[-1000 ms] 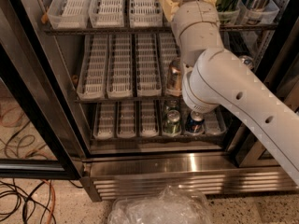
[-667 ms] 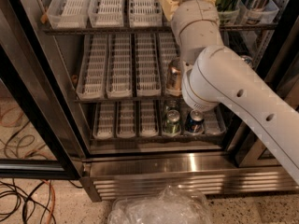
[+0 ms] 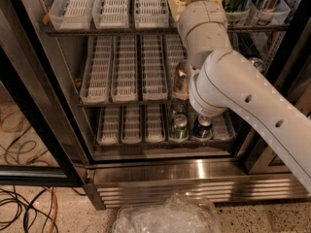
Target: Pick blue plastic bottle from top shelf of fridge
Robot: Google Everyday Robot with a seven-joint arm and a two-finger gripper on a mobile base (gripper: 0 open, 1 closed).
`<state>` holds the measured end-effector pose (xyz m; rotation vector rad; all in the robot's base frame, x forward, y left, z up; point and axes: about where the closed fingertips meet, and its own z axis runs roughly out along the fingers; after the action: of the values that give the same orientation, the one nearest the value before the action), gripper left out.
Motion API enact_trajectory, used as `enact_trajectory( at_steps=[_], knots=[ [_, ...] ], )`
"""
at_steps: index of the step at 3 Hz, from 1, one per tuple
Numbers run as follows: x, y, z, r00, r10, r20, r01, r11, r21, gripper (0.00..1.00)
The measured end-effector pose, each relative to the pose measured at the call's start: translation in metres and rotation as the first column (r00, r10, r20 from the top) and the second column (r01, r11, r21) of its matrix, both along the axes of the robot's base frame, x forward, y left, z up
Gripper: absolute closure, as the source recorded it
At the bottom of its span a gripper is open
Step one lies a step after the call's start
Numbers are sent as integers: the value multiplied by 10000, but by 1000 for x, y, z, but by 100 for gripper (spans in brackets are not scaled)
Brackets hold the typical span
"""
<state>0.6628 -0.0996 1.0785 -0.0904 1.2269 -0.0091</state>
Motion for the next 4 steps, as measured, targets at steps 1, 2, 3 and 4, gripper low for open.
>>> enact_trajectory(
  at_steps=[1, 2, 3, 4],
  knots=[
    [0, 0, 0, 10000, 0, 0, 0, 10000, 0, 70],
    [0, 0, 0, 10000, 0, 0, 0, 10000, 0, 93],
    [0, 0, 2, 10000, 0, 1, 0, 10000, 0, 100],
    [0, 0, 4, 10000, 0, 1, 0, 10000, 0, 100]
  ],
)
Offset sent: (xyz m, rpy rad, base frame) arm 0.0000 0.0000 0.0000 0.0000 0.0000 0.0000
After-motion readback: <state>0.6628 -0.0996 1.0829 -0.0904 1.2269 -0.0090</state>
